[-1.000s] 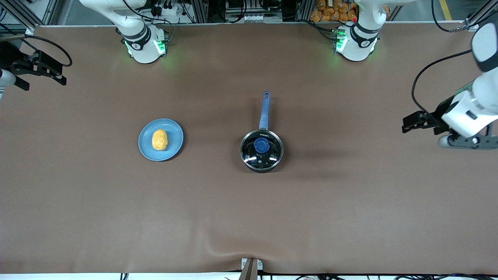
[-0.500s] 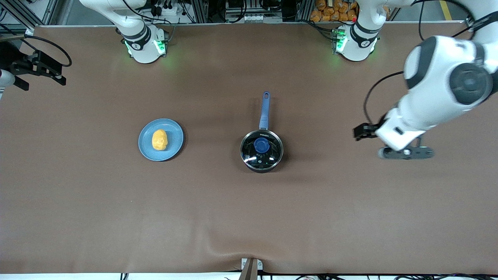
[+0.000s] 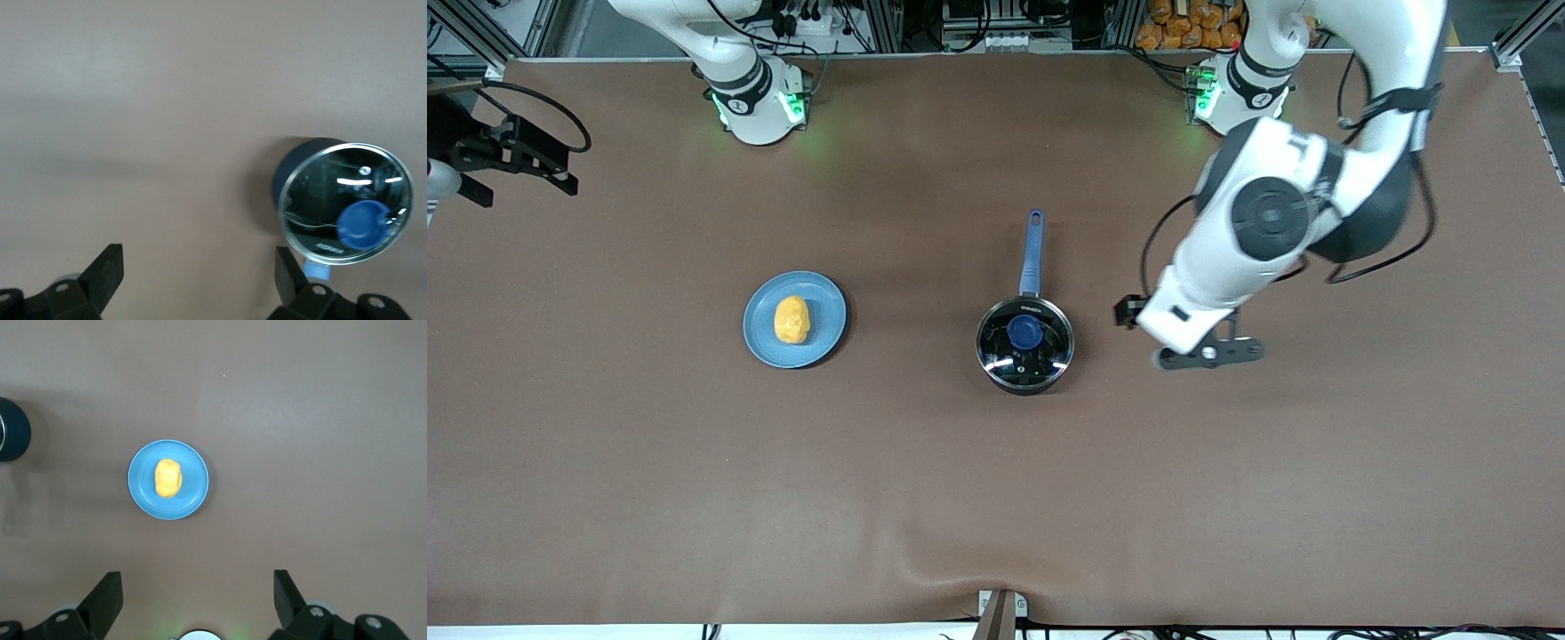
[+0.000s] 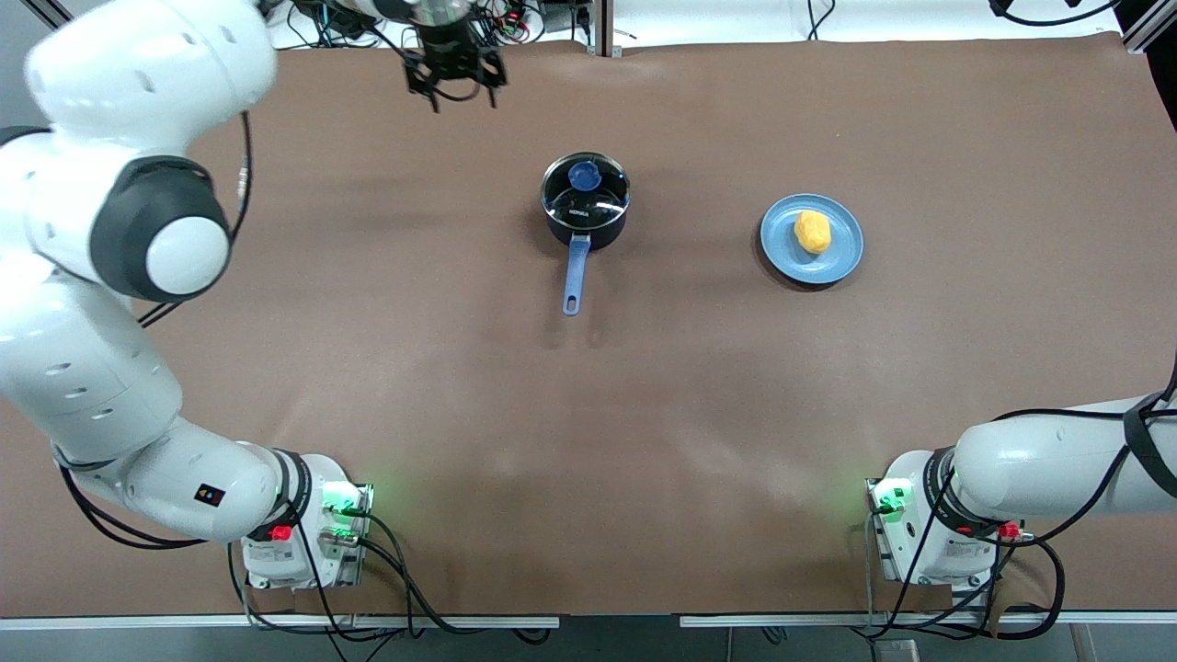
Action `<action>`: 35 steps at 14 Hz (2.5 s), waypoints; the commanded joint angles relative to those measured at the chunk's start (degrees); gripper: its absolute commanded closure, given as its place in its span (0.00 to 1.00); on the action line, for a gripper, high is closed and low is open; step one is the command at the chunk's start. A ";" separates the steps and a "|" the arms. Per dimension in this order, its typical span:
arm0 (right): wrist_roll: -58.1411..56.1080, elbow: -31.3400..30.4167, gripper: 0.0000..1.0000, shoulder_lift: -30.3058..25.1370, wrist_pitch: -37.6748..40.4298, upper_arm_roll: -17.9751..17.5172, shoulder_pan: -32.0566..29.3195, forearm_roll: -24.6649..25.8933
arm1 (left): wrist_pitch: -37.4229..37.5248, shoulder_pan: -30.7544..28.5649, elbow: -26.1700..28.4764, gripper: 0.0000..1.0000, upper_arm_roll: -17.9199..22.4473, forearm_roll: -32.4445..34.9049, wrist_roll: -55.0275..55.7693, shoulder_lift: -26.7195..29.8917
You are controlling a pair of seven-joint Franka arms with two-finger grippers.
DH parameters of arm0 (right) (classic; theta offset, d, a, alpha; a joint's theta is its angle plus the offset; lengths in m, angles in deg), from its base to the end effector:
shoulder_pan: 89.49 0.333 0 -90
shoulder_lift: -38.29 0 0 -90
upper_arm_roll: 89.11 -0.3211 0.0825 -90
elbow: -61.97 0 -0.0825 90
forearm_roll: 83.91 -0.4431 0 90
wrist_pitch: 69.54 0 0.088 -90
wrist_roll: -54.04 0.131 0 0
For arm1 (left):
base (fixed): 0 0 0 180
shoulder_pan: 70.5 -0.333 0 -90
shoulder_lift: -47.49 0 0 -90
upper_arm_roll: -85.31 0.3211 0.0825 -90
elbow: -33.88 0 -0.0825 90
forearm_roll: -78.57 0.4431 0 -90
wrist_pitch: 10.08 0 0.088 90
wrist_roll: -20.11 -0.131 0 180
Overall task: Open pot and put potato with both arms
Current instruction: 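Move the left gripper over the pot lid's blue knob, then lower the left gripper and grasp the blue lid knob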
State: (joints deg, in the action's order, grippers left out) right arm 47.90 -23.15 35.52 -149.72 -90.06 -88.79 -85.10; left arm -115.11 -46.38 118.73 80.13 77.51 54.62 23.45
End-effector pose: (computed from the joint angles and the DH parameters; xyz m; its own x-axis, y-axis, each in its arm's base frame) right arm 0.5777 0.0199 0.6642 0.9897 0.1390 -0.0355 0.1382 -0.9901 -0.0237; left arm 0.6404 -0.3525 0.3918 0.9911 0.1020 -0.0851 0.1030 -0.9947 0.0073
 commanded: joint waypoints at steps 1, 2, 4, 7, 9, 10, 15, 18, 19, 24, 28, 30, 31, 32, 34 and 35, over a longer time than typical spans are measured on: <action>0.34 0.30 0.00 -0.13 0.29 -0.18 -0.26 0.05 | -2.53 2.67 -2.67 0.00 0.35 1.32 3.98 -3.21; 0.34 0.30 0.00 -0.22 0.29 -0.27 -0.26 0.05 | -4.29 3.29 -2.76 0.00 0.35 1.23 5.20 -3.73; 0.34 0.30 0.00 -0.13 0.29 -0.18 -0.17 -0.04 | -8.06 5.48 -2.76 0.00 0.44 1.23 9.94 -4.96; 0.34 0.30 0.00 -0.13 0.20 -0.18 -0.26 -0.04 | -12.47 8.56 -2.85 0.00 0.79 1.32 14.52 -7.95; 0.34 0.30 0.00 -0.13 0.29 -0.18 -0.26 -0.04 | -13.35 9.88 -2.85 0.00 0.88 1.32 16.11 -8.83; 0.42 0.30 0.00 -0.13 0.29 -0.18 -0.18 -0.04 | -13.96 9.97 -2.85 0.00 0.88 1.23 17.07 -9.27; 0.34 0.30 0.00 -0.13 0.29 -0.18 -0.17 -0.04 | -15.55 13.40 -7.77 0.00 2.11 1.41 21.30 -15.25; 0.34 0.30 0.00 -0.13 0.29 -0.18 -0.17 -0.04 | -15.90 14.27 -7.77 0.00 2.11 1.41 21.74 -16.04; 0.42 0.30 0.00 -0.13 0.29 -0.18 -0.09 -0.04 | -16.25 14.28 -7.77 0.00 2.11 1.41 21.83 -16.48; 0.43 0.30 0.00 -0.13 0.29 -0.18 -0.17 -0.04 | -16.34 15.33 -7.60 0.00 2.02 2.98 23.05 -17.98; 0.43 0.30 0.00 -0.13 0.29 -0.18 -0.09 -0.04 | -16.34 15.25 -7.24 0.00 2.02 3.17 22.80 -18.33; 0.43 0.30 0.00 -0.13 0.29 -0.18 -0.09 -0.13 | -16.34 15.16 -7.24 0.00 1.93 3.25 22.88 -18.24; 0.43 0.30 0.00 -0.13 0.29 -0.18 -0.17 -0.13 | -16.34 15.33 -7.24 0.00 1.93 3.43 22.97 -18.24; 0.43 0.21 0.00 -0.13 0.29 -0.18 -0.17 -0.13 | -16.34 15.25 -7.24 0.00 1.93 3.43 22.97 -18.24; 0.60 0.21 0.00 -0.13 0.29 -0.18 -0.09 -0.13 | -16.34 15.33 -7.24 0.12 1.93 3.52 22.97 -18.24; 0.60 0.21 0.00 -0.13 0.29 -0.18 -0.09 -0.13 | -16.34 15.33 -7.16 0.22 1.93 3.43 23.06 -18.33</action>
State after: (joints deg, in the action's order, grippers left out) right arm 47.90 -23.15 35.52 -149.72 -90.09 -88.78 -85.11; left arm -131.34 -31.63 112.83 81.69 79.50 76.27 5.90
